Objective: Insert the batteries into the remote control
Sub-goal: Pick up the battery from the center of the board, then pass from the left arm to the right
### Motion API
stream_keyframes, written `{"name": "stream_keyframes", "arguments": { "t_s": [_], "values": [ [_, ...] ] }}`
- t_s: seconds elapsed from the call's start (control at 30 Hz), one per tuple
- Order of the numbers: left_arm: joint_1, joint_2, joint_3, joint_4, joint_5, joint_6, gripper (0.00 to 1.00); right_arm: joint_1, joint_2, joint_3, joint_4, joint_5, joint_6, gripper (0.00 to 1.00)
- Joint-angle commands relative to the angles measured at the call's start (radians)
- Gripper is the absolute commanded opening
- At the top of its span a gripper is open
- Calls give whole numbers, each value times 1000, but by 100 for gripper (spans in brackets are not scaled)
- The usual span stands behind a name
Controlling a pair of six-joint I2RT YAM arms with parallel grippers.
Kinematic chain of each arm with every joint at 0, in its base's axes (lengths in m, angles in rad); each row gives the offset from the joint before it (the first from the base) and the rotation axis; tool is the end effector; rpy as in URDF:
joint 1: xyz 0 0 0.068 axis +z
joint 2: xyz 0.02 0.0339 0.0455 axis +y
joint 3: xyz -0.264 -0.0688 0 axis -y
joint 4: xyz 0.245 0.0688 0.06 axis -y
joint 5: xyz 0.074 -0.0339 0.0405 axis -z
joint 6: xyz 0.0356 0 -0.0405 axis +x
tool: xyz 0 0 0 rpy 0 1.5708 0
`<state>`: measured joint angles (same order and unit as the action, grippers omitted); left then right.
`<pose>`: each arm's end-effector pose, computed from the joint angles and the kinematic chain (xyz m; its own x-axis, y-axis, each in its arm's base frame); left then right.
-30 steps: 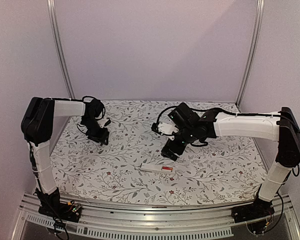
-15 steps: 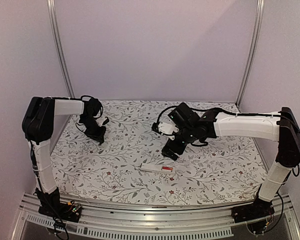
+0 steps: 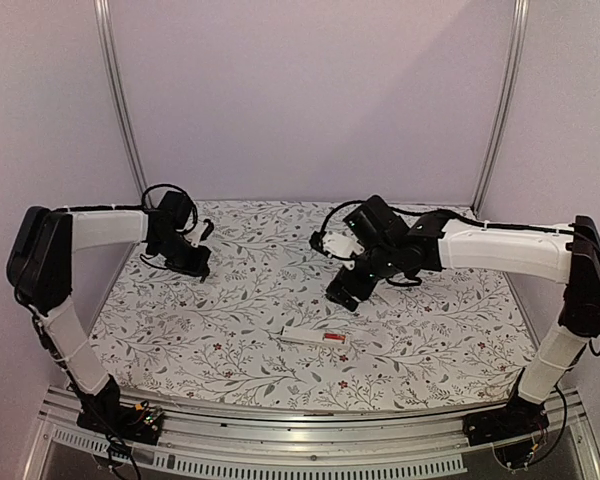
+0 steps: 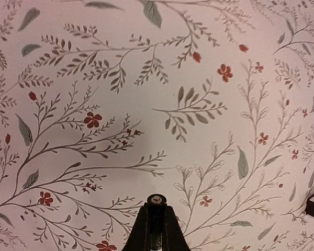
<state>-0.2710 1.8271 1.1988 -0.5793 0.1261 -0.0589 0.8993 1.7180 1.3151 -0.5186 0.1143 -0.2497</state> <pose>0.3449 -0.1005 0.1712 -0.9173 0.1942 -0.3477 0.2551 0.9570 -0.1383 0.2357 0.2901 0.2467 -0.2986 -0.7703 -0.5634 -0.8345 0.4971 -0.2374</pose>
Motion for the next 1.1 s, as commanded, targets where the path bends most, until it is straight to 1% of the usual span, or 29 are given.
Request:
{"name": "stream_keyframes", "arguments": {
  "t_s": [0.0,0.07,0.17,0.27,0.33,0.37,0.47,0.53,0.67,0.73,0.83,0.87,0.97,1.07],
  "values": [
    [-158,-271,-81,352,71,-84,0,-61,-143,3,93,-143,55,99],
    [-226,-356,-128,472,121,-128,0,-81,-200,-25,142,-266,69,99],
    [-315,-433,-199,654,210,-198,0,-88,-291,-79,219,-388,80,99],
    [-421,-489,-271,840,216,-257,0,-99,-371,-127,281,-468,103,99],
    [-473,-499,-301,927,229,-276,0,-103,-404,-148,310,-520,116,99],
    [-496,-496,-298,935,235,-265,0,-104,-420,-149,315,-541,120,99],
    [-545,-468,-248,876,224,-214,0,-114,-443,-146,313,-544,124,99],
    [-554,-471,-257,922,232,-242,0,-132,-452,-147,309,-547,133,98],
    [-565,-500,-346,1186,252,-369,0,-141,-454,-150,317,-619,149,90],
    [-587,-501,-365,1273,250,-390,0,-142,-447,-149,343,-666,164,82],
    [-641,-492,-381,1340,205,-357,0,-140,-436,-150,411,-712,210,69],
    [-656,-484,-384,1360,194,-350,0,-138,-432,-155,459,-729,233,64],
    [-686,-455,-386,1426,196,-353,0,-105,-414,-185,571,-742,305,60],
    [-705,-431,-367,1442,209,-348,0,-52,-379,-167,549,-694,268,57]
  ]
}}
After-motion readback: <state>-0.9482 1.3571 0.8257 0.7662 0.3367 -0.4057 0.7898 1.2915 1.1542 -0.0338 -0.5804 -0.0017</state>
